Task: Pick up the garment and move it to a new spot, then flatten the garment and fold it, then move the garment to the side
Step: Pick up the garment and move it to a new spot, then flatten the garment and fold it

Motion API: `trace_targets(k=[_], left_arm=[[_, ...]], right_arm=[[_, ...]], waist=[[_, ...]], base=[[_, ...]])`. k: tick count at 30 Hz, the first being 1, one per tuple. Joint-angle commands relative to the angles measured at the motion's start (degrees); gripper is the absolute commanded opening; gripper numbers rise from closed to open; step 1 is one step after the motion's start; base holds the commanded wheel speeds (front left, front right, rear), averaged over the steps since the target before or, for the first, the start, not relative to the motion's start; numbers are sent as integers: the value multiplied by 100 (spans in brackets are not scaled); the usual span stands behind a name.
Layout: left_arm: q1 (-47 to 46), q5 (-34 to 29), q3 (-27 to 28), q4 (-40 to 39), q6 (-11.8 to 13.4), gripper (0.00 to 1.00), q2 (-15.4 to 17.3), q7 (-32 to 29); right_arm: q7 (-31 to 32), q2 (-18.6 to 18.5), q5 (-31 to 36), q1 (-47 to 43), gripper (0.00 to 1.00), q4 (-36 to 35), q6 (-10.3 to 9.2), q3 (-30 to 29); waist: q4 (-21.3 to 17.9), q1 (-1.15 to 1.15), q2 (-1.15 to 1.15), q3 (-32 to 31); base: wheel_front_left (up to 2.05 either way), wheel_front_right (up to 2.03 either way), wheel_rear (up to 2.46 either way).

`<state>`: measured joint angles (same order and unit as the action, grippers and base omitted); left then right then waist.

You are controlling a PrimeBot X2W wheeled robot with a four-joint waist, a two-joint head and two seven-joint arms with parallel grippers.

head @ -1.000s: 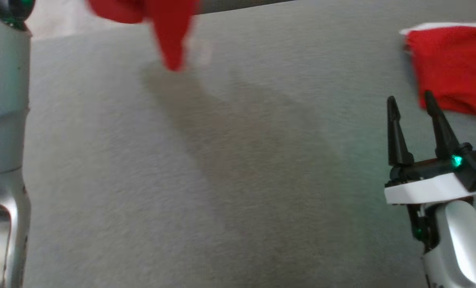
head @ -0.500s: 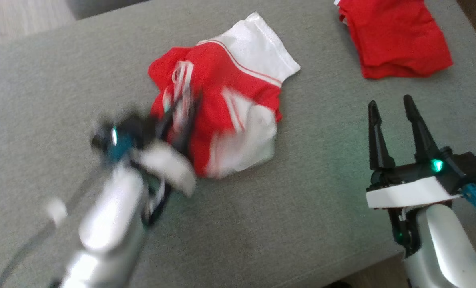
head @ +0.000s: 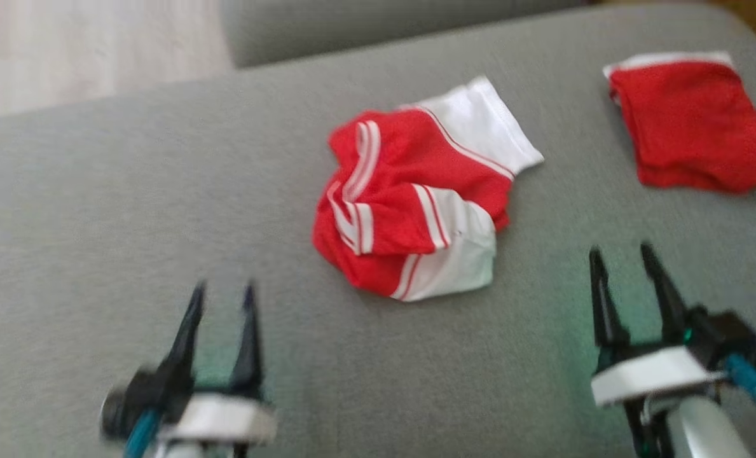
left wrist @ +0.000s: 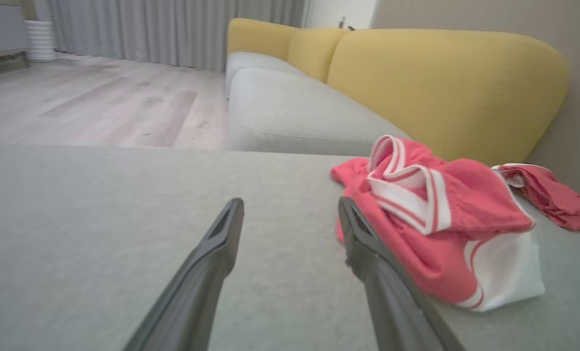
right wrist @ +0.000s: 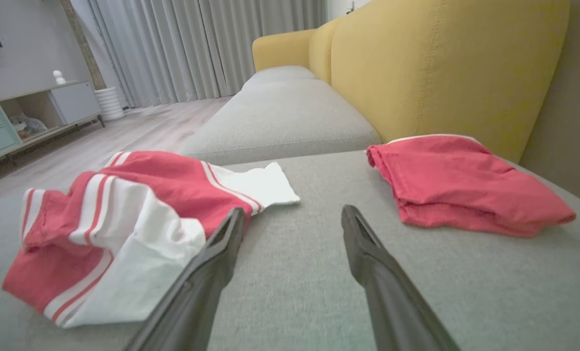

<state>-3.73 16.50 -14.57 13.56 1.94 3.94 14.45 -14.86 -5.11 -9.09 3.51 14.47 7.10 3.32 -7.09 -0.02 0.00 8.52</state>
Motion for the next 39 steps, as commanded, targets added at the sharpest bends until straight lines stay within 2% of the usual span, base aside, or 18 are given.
trace_targets(k=[1, 5, 11, 24, 39], left_arm=[[22, -48, 320, -257, 0, 100, -22, 53], [596, -210, 801, -646, -11, 100, -68, 53], [1001, -484, 1119, -932, -43, 100, -98, 54], [1126, -603, 1015, -962, -110, 100, -105, 54], [1174, -633, 981, -904, -119, 100, -106, 54]], right_arm=[[-14, -112, -6, -3, 100, -112, 39, 145], [-14, -149, 74, -275, 100, -8, 39, 318], [-14, -119, 47, -517, 100, -59, 39, 442], [-14, -183, -118, -608, 100, -46, 39, 766], [-14, -149, -145, -649, 100, -46, 39, 796]], waist=[[453, 2, 0, -550], [638, 2, 0, -864], [768, 2, 0, -1095], [667, 2, 0, -1187], [600, 2, 0, -1276]], base=[[0, 0, 0], [0, 0, 0], [0, 0, 0], [0, 0, 0], [0, 0, 0]])
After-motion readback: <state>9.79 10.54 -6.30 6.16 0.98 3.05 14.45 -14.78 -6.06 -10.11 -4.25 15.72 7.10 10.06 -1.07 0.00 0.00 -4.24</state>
